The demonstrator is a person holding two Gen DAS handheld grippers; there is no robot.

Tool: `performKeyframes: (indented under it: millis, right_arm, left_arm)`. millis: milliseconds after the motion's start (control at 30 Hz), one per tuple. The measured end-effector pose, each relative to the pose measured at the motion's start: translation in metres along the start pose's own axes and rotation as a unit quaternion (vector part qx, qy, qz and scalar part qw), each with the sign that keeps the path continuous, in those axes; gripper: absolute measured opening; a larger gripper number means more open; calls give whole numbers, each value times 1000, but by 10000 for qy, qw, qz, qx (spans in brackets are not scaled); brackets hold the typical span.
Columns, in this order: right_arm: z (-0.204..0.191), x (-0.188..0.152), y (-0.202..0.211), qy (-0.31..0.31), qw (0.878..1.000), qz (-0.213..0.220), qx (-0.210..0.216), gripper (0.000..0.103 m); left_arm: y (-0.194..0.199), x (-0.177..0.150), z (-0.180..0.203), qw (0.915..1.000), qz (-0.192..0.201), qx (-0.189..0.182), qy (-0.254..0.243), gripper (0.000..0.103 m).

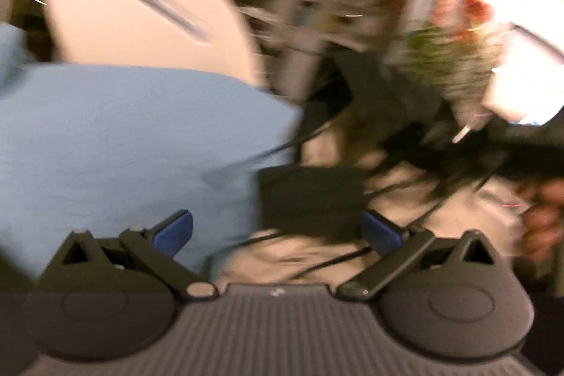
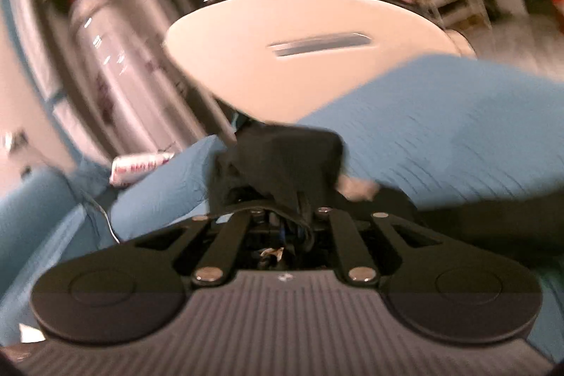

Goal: Fold clothes

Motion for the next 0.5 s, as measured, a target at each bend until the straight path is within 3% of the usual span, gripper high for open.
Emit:
performKeyframes:
  millis: [67, 133, 200, 300, 333, 433, 500]
  right_arm:
    - [32, -6, 14, -744, 9972, -67, 57, 9]
    - [45, -15, 23, -1068, 9941, -175, 86, 9]
    - [63, -28, 30, -1439, 9887, -419, 88, 11]
    - [63, -34, 31, -1126, 9912, -652, -229, 12]
    - [62, -35, 31, -993, 9918, -726, -345, 13]
    - [60, -39, 31, -637, 9917, -903, -659, 27]
    - [52, -43, 32, -610, 9918, -890, -692, 28]
  left_arm:
    - [-15, -4, 11, 9992, -381, -96, -124, 103]
    - [-28, -5, 19, 9980, -601, -20, -198, 102]
    - [-31, 4, 18, 9990, -395, 162, -102, 102]
    - [-31, 15, 11, 9985, 16, 497, 223, 101]
    - [-31, 19, 7, 9978, 124, 505, 403, 95]
    - [-33, 27, -6, 9928, 231, 463, 1081, 45]
    - [-35, 30, -17, 9882, 248, 452, 1439, 43]
Point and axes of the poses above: each gripper's, at about its wrist camera, not at the fingertips, and y roughly against the way its jaws point, z to its right, x to its top, the point moved 4 cm from there along -y, roughly the way its jaws point, and after that the axes turned 14 degrees about -x, right-handed, at the moved point
